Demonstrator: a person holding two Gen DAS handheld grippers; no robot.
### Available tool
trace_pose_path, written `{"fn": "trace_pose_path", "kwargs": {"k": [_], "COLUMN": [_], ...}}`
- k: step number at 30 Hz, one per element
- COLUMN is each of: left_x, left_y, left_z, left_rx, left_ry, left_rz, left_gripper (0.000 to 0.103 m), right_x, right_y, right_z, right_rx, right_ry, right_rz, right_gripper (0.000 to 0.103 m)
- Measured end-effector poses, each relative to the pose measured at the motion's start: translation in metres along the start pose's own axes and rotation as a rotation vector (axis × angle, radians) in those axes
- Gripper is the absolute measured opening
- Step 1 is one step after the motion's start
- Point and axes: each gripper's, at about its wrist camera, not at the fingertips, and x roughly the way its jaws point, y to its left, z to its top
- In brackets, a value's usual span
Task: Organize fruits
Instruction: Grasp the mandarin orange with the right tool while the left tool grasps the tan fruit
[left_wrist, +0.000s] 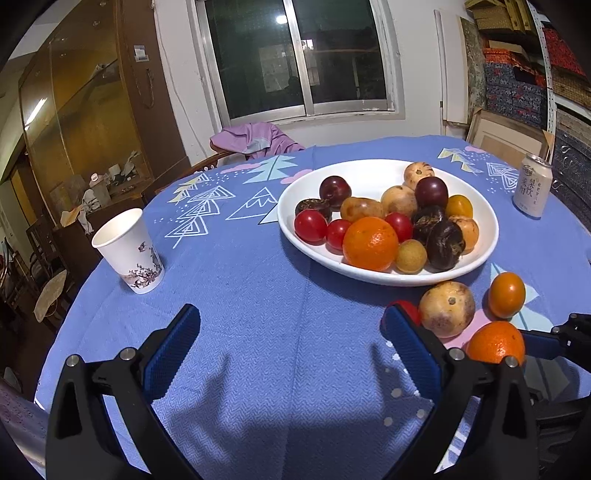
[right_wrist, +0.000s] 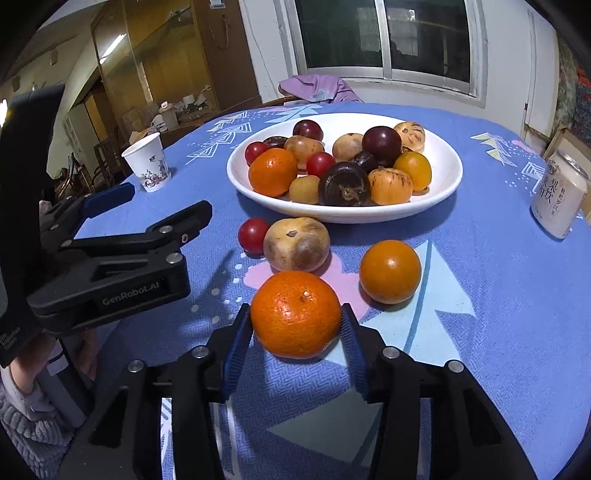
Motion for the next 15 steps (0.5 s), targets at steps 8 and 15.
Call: {"fn": "trace_pose_path", "kwargs": {"k": [8, 15], "left_x": [0.002, 0.013], "left_y": [0.002, -0.026], "left_z": [0.0, -0.007], "left_rx": [-0.057, -0.001], "left_ry": [0.047, 0.114], "left_rz": [-0.208, -0.325], "left_gripper": [0.098, 0.058], "right_x": [-0.038, -0.055], "right_y": [-0.027, -0.059], "right_z": [0.012, 0.017], "right_rx": [0.088, 0.204], "right_ry": [-0.107, -0.158], "right_rz": [0.021, 0.027], "right_gripper": [0.048, 0.048]}}
